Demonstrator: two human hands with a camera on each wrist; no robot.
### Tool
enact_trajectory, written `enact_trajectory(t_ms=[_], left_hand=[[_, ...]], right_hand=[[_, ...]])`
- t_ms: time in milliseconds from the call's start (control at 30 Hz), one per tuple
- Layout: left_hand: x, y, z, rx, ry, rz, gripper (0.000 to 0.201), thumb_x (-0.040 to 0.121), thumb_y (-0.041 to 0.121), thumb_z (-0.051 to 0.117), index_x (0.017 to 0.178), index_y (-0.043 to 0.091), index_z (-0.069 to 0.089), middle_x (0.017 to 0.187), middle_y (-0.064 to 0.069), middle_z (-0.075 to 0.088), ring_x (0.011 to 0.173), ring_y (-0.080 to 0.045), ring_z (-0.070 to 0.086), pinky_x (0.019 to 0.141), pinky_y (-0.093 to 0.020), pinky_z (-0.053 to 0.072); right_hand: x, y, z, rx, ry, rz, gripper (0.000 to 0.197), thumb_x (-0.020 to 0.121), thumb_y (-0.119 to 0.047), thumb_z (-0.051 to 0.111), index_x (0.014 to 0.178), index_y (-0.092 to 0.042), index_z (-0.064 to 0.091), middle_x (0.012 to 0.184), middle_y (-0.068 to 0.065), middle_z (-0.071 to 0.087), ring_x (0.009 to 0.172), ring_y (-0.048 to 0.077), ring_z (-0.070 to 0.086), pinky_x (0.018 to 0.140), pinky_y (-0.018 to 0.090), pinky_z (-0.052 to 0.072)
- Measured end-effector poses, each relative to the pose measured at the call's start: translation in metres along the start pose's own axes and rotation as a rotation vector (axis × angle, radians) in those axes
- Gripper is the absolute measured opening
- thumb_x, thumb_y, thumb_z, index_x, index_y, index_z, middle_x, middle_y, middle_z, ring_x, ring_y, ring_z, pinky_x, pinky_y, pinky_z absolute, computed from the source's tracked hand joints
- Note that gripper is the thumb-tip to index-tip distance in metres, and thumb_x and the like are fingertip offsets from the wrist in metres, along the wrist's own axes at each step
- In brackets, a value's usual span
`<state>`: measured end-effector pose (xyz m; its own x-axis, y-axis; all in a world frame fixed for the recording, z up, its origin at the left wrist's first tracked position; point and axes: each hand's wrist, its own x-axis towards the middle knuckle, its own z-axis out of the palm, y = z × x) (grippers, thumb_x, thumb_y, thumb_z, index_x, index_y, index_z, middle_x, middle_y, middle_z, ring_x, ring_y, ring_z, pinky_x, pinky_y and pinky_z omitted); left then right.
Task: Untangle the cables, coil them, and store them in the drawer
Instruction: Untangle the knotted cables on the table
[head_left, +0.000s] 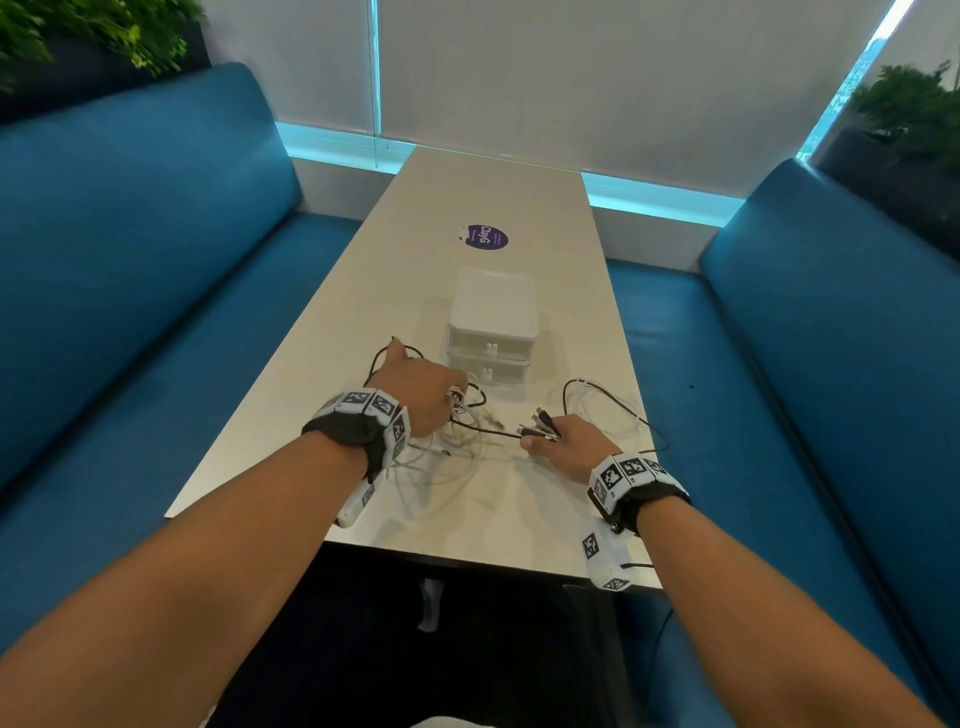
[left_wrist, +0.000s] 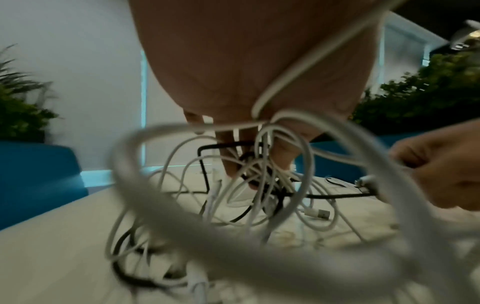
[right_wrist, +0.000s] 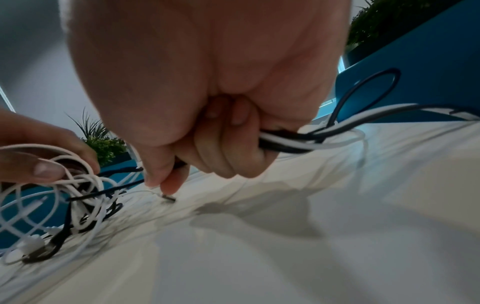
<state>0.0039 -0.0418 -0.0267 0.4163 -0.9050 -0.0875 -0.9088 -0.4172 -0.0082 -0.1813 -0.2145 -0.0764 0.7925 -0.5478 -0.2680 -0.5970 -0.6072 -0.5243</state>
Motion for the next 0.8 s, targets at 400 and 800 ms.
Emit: enact_trajectory(t_ms=[400, 800], left_hand=[[-0.005, 0.049, 0.03, 0.197, -0.034, 0.181, 0.027, 0.098, 0.035, 0.044, 0.109, 0.026, 0.066, 0.116, 0.002, 0.066, 0.117, -0.024, 0.048, 0.109, -0.05, 0.024], [-0.004, 0.041, 0.046, 0.26, -0.059, 0.155, 0.025, 0.098, 0.021, 0.044, 0.112, 0.031, 0.063, 0.119, 0.002, 0.066, 0.124, -0.028, 0.045, 0.111, -0.053, 0.019]], right_hand=[[-0.007, 0.009, -0.01, 0.027, 0.017, 0.04, 0.034, 0.091, -0.045, 0.064, 0.092, -0.011, 0.066, 0.079, 0.003, 0.063, 0.075, 0.02, 0.059, 0.062, 0.028, 0.038], [-0.006, 0.01, -0.007, 0.023, 0.235, 0.208, 0.021, 0.098, -0.02, 0.046, 0.111, -0.008, 0.056, 0.097, 0.009, 0.058, 0.086, 0.027, 0.055, 0.072, 0.03, 0.04]])
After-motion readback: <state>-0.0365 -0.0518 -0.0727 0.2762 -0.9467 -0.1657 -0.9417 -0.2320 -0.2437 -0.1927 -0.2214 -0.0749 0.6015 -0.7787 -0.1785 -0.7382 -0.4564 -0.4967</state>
